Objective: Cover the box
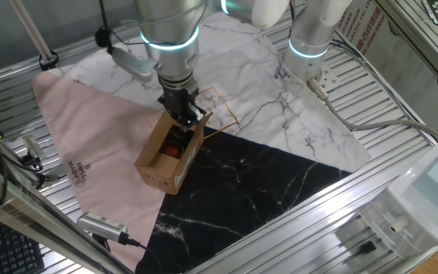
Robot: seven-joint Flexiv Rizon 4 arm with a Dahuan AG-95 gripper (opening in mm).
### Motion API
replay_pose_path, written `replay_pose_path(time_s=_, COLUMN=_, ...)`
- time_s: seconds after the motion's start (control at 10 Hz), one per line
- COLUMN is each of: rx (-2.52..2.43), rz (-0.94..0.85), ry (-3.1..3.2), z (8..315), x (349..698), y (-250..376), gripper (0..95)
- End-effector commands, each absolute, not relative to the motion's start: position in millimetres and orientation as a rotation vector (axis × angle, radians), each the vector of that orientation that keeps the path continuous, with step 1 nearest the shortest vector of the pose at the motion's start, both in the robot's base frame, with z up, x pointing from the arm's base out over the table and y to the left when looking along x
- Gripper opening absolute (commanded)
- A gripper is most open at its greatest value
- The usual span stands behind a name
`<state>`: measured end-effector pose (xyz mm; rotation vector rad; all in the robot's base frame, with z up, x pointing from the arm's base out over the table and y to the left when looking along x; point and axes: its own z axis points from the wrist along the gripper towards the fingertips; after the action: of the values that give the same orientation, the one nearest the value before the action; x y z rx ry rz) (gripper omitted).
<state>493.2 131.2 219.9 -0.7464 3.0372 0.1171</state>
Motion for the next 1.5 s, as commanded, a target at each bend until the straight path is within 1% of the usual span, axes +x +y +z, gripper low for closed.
replay_pose_path(time_s=0.1, rx=-0.718, rz=0.127, ry=3.06, z=220, x=492, y=131, gripper=0.0)
replay_pose_path(time_s=0.6, rx=-0.624, rz=0.133, ry=3.095, z=221, x=493, y=143, gripper=0.0)
replay_pose_path(time_s=0.8, rx=-0.596, rz=0.127, ry=3.098, z=213, x=487, y=158, gripper=0.0)
replay_pose_path(time_s=1.0, rx=-0.584, rz=0.127, ry=3.092, z=199, x=484, y=172, gripper=0.0)
replay_pose_path(time_s=1.5, rx=-0.557, rz=0.117, ry=3.094, z=191, x=477, y=191, gripper=0.0)
